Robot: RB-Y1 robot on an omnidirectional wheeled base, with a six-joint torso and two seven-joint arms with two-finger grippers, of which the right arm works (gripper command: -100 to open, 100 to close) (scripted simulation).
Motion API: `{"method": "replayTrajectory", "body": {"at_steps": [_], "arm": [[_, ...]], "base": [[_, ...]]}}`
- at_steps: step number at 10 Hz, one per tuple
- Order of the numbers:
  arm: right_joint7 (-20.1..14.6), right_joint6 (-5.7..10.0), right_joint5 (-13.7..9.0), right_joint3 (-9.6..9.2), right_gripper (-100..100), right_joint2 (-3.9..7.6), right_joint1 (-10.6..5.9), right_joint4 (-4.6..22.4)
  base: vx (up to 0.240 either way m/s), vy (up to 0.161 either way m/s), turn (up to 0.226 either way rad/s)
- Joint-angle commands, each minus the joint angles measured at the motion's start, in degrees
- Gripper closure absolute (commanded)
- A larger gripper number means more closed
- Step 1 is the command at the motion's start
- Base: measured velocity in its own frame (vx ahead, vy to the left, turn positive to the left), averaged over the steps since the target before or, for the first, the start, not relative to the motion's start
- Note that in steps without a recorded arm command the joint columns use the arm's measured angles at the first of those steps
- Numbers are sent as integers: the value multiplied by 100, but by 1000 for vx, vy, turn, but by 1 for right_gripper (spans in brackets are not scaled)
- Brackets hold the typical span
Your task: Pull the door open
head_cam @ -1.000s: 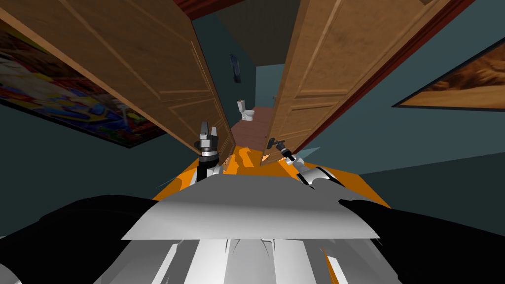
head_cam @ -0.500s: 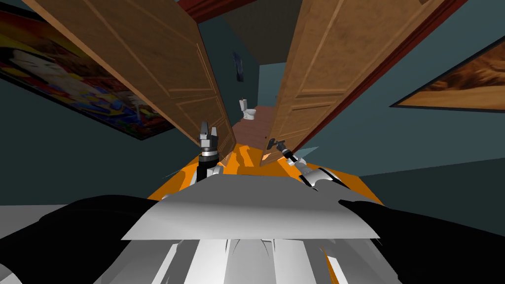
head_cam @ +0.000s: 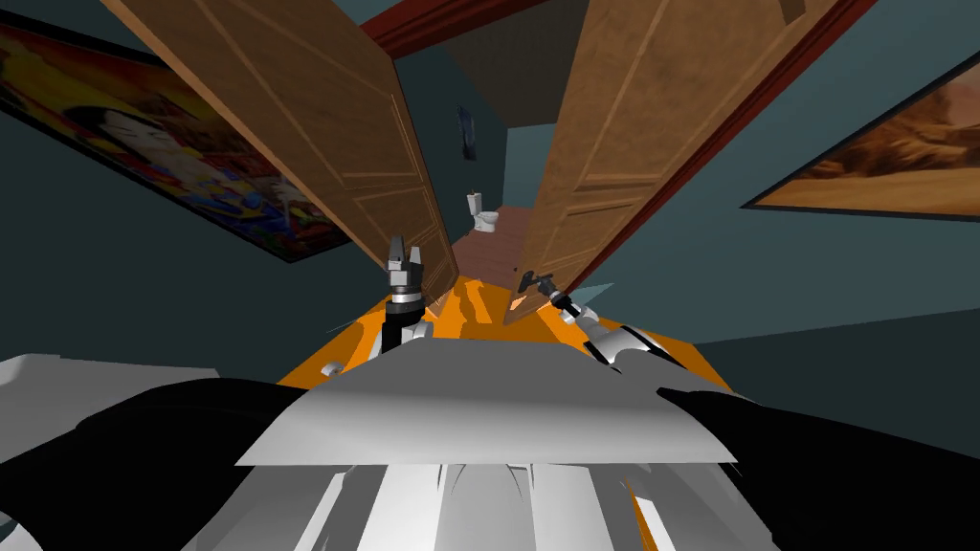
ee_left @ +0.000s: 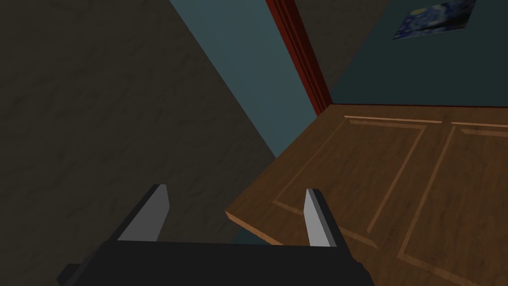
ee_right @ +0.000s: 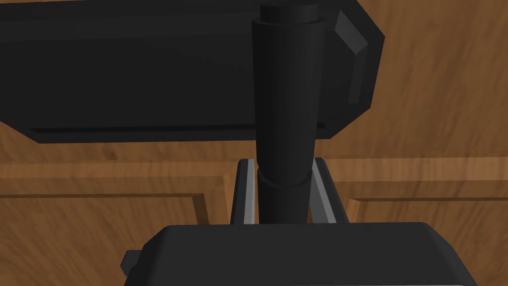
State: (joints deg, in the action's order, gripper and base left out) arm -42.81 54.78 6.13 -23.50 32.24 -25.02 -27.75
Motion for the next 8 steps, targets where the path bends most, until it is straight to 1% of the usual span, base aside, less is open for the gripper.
{"method": "replayTrajectory", "body": {"at_steps": [1,2,3,4,5,6,7,8], "arm": [[0,0,0,0,100,0,0,0],[-52,157,14,-59,100,44,22,57],[-65,207,15,-74,100,63,26,78],[-96,318,17,-106,100,107,35,127],[-113,379,18,-124,100,131,39,153],[-148,504,20,-161,100,181,49,207],[-165,566,21,-179,100,205,53,233],[-197,684,23,-213,100,251,62,284]], "base": [[-64,-72,41],[-93,-106,131],[-140,-153,140],[-158,-127,142],[-148,-115,103],[-157,-126,130],[-153,-138,105],[-164,-166,124]]}}
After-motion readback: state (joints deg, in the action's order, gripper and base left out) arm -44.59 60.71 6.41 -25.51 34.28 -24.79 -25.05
